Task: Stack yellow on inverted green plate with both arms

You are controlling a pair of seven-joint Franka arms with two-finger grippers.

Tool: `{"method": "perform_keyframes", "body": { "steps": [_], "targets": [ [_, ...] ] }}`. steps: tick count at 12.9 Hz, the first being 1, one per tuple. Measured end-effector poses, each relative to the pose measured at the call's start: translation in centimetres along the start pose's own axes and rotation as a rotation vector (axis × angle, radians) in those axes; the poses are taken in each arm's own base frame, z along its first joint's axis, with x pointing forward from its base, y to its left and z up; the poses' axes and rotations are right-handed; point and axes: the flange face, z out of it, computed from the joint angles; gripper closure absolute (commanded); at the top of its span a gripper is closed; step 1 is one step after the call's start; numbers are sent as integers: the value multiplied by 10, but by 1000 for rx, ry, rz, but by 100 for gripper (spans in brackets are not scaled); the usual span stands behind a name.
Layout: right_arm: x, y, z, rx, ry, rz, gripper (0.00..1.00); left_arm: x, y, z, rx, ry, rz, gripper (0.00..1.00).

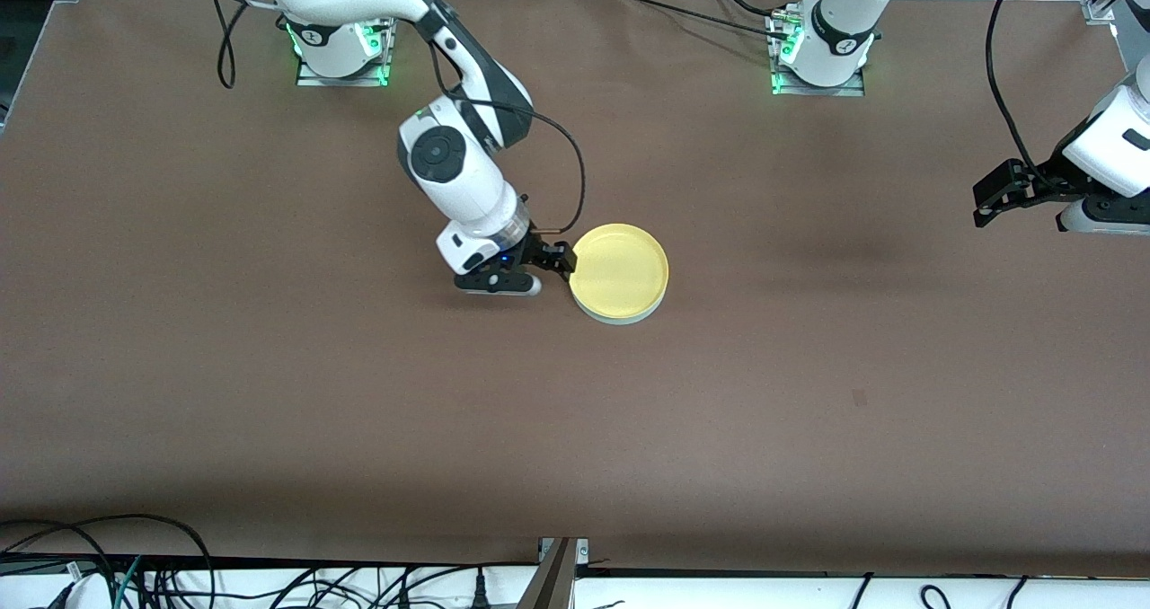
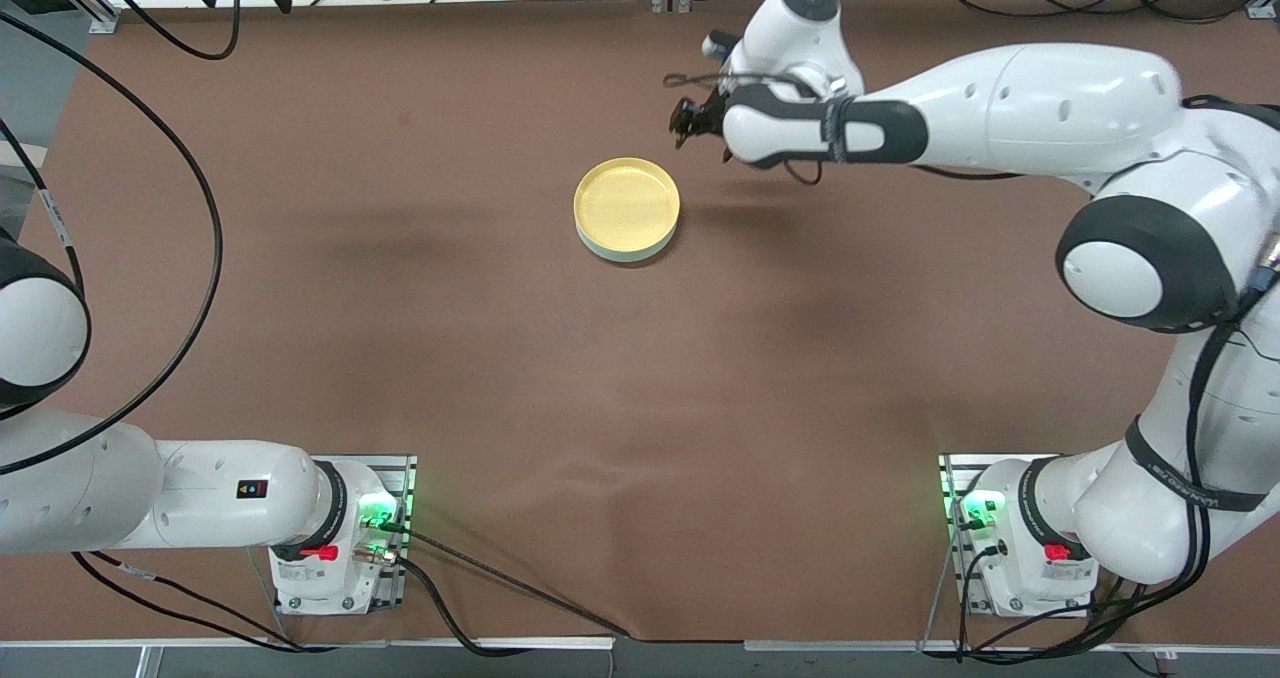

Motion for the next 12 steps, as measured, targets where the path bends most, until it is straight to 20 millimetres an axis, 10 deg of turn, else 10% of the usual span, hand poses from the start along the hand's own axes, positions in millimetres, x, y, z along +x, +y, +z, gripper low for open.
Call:
{"method": "perform_keyframes", "body": {
  "steps": [7, 12],
  "targets": [
    [36, 91, -254, -91, 6, 108, 0, 0, 1, 1, 0, -2, 1, 0],
    [51, 215, -347, -184, -133, 62, 0, 0, 1, 1, 0, -2, 1, 0]
  ]
}}
